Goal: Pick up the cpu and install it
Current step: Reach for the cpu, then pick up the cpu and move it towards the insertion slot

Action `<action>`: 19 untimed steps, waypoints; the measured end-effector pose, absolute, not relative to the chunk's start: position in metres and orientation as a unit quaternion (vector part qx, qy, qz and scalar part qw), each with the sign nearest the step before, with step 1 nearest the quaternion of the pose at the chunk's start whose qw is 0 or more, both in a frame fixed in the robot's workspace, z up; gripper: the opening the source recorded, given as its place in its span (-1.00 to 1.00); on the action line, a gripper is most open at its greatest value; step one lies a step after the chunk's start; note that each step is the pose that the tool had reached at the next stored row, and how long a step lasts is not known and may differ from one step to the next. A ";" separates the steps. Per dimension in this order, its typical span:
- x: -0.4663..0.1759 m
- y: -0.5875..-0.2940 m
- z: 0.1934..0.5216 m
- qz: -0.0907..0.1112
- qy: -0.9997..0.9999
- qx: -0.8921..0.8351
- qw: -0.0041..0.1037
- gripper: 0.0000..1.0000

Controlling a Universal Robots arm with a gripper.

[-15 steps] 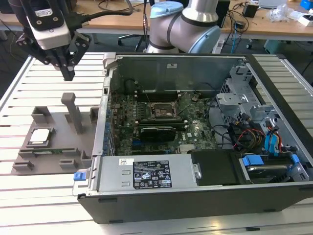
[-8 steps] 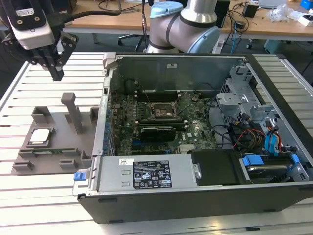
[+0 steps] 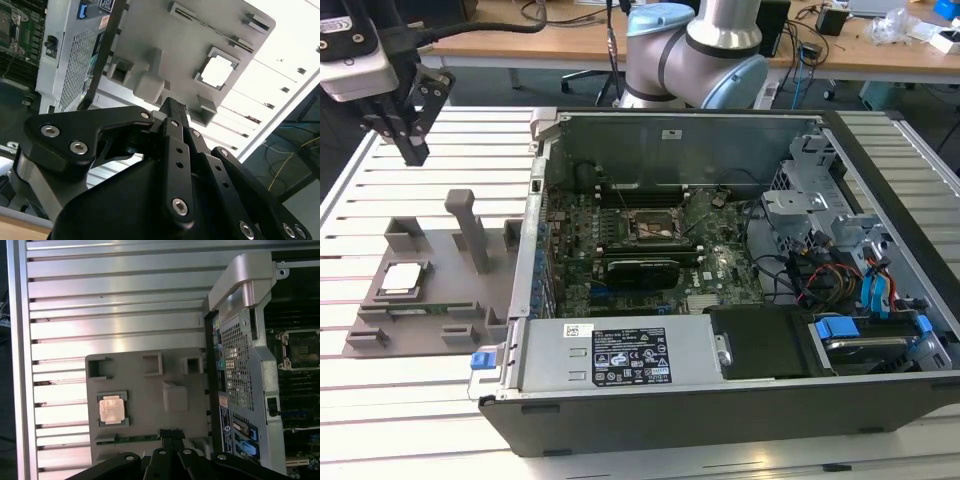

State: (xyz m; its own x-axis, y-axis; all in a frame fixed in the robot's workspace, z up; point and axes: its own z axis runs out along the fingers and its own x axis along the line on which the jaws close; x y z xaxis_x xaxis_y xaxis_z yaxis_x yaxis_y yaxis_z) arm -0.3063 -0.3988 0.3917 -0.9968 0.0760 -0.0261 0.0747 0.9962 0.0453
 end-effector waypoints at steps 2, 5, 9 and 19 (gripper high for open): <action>-0.315 -0.399 0.392 0.022 0.999 0.038 0.014 -0.79; -0.324 -0.399 0.392 0.022 0.999 0.038 0.014 -0.79; -0.337 -0.399 0.391 0.022 0.999 0.038 0.014 -0.79; -0.358 -0.399 0.391 0.022 0.999 0.038 0.014 -0.79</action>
State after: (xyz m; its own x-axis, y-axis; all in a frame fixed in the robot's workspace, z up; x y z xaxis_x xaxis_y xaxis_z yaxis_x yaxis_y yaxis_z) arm -0.3579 -0.3989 0.3911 -0.9967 0.0763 -0.0262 0.0751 0.9961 0.0453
